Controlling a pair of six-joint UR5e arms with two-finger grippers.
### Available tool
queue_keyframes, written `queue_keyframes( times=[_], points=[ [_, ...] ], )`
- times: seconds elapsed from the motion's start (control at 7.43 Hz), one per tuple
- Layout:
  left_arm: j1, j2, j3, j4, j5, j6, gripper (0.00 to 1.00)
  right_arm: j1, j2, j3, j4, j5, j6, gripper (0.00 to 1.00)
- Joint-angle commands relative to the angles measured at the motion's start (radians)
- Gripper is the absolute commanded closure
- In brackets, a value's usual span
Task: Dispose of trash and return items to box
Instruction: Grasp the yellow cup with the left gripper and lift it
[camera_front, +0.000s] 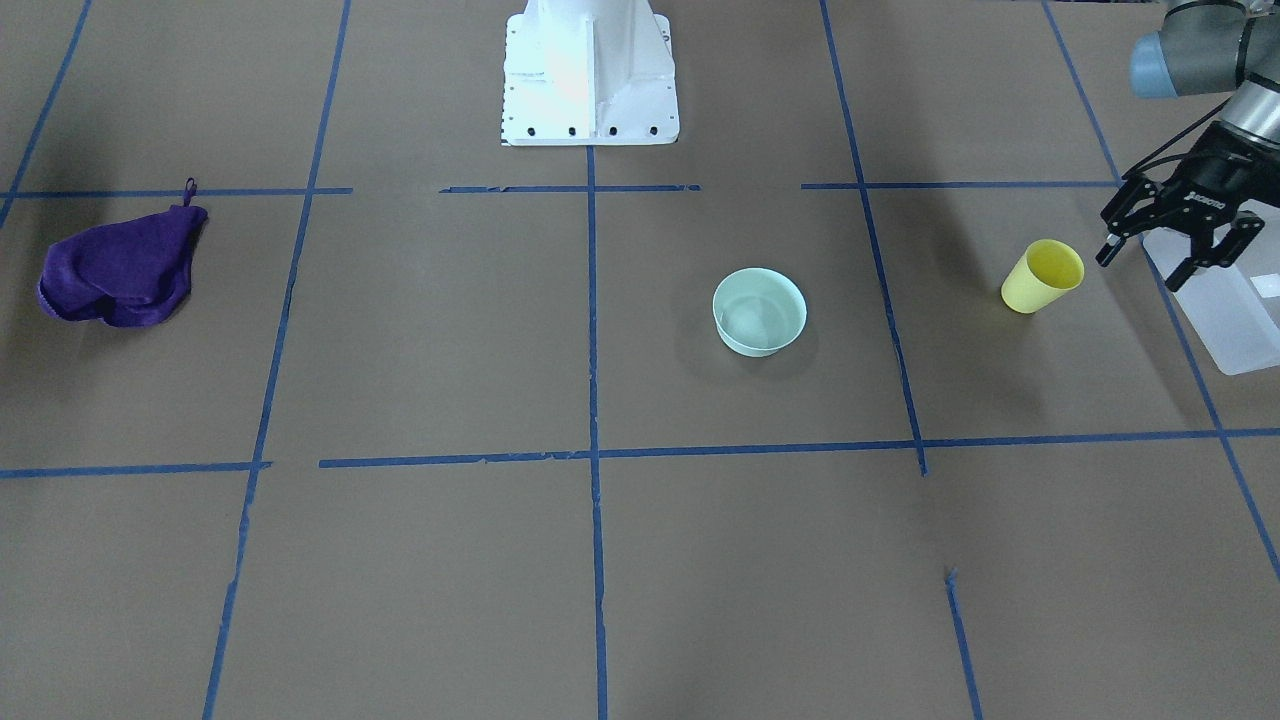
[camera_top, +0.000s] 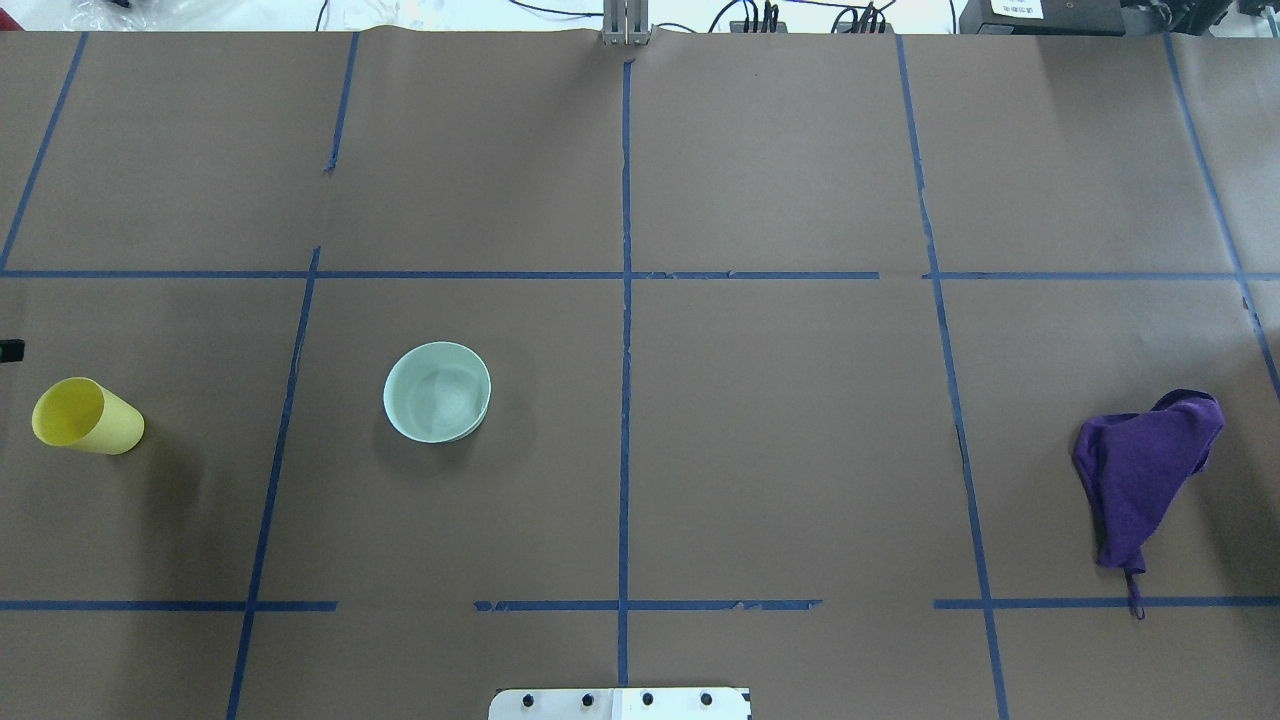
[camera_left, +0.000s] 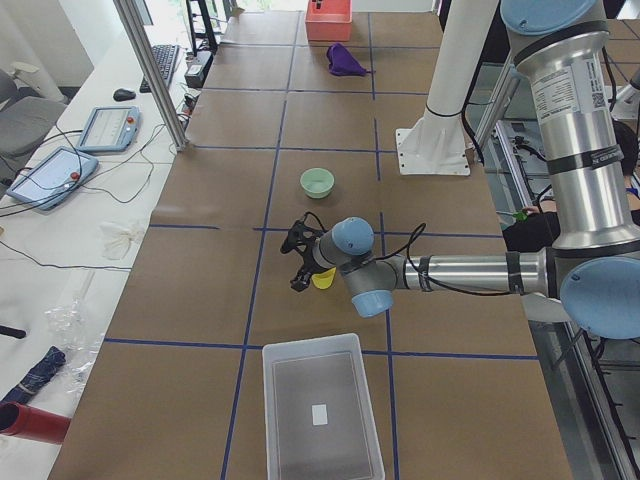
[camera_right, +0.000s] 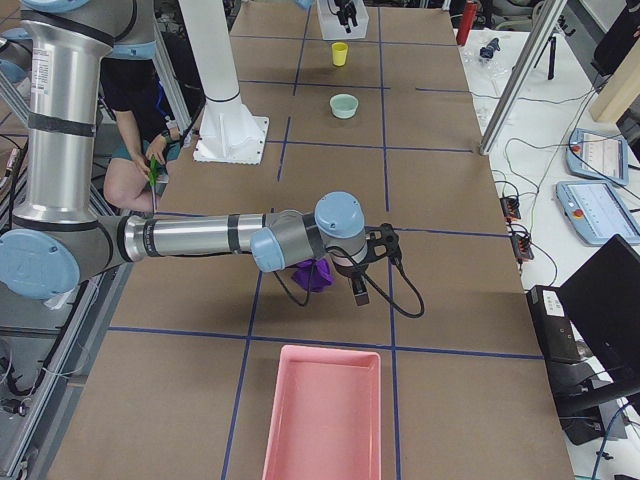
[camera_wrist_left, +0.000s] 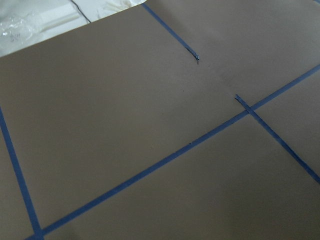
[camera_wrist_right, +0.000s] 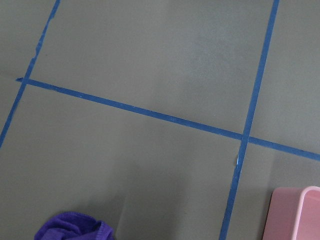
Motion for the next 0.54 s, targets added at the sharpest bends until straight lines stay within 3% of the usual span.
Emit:
queue_keyframes(
  times=[0.0,0.27,0.4],
  points=[
    [0.079,0.031,0.004,-0.012,0.05,-0.101,0.28,0.001,-0.004,0.0,0.0,0.001,0.0,0.0],
    [0.115,0.038,0.01,-0.012,0.073,-0.101,0.3,0.001,-0.006,0.0,0.0,0.001,0.001,0.0],
    [0.119,0.041,0.012,-0.011,0.073,-0.107,0.56,0.001,-0.006,-0.002,0.0,0.001,0.0,0.0]
  ],
)
